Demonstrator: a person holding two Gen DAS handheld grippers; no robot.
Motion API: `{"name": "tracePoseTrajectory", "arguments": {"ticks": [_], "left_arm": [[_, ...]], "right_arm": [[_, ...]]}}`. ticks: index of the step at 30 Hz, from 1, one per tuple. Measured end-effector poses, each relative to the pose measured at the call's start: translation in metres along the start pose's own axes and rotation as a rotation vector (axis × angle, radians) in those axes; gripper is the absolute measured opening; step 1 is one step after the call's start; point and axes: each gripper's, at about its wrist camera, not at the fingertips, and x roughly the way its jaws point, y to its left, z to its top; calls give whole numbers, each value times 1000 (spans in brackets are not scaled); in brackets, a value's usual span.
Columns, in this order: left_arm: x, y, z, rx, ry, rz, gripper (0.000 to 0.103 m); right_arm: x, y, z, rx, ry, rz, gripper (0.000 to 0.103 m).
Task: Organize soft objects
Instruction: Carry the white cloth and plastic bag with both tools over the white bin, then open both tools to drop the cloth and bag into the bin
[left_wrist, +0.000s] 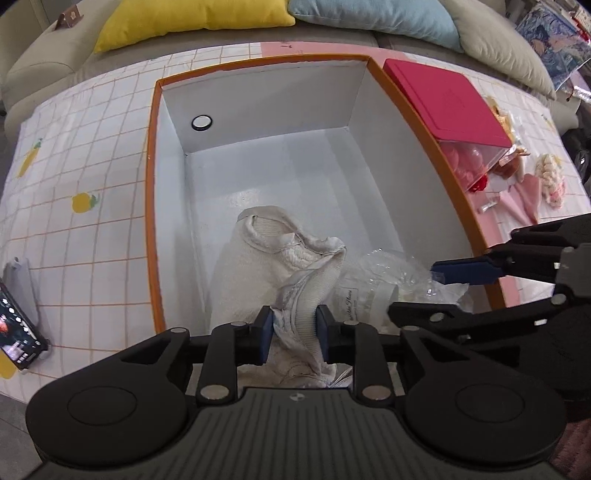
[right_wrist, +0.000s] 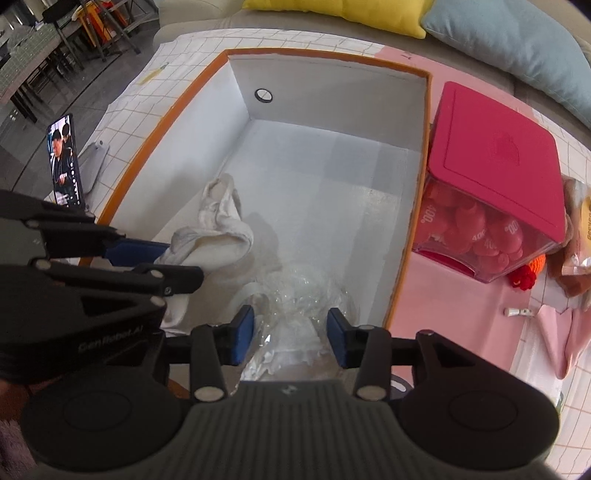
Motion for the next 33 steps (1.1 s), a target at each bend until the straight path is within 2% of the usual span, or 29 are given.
{"name": "tracePoseTrajectory", "arguments": {"ticks": [2,5,7,10,12,17,19,24,30,33], "left_arm": [[1,1,1,-3,8,22,42],[0,5,2,-29,14,2,52],[-5,6,2,-38,-7,-1,62],[-14,6,2,-39,-44,-5,71],[-21,6,3,-44,-60,-14,72],[-39,0,3,-47,-118,-34,75],[-47,-6,3,-37,-145,-39,75],[-66,-28,2,-11,-225,-70,75],[-81,-66,-4,77,-321,-99,75],[-84,-84,-6,118,-341,-134,75]], "right_arm": [[1,1,1,-15,0,-1,43],[1,3,0,-43,-4,-5,45],[-3,5,-1,-60,-23,-12,54],[-12,6,-4,-78,-51,-30,57],[-20,5,-6,-86,-78,-50,59],[-43,-3,-14,-61,-142,-31,61],[-55,-4,-21,-58,-188,-66,67],[-80,-16,-42,3,-274,-99,67],[-107,-36,-77,107,-395,-200,67],[-114,-51,-94,173,-431,-255,67]]}}
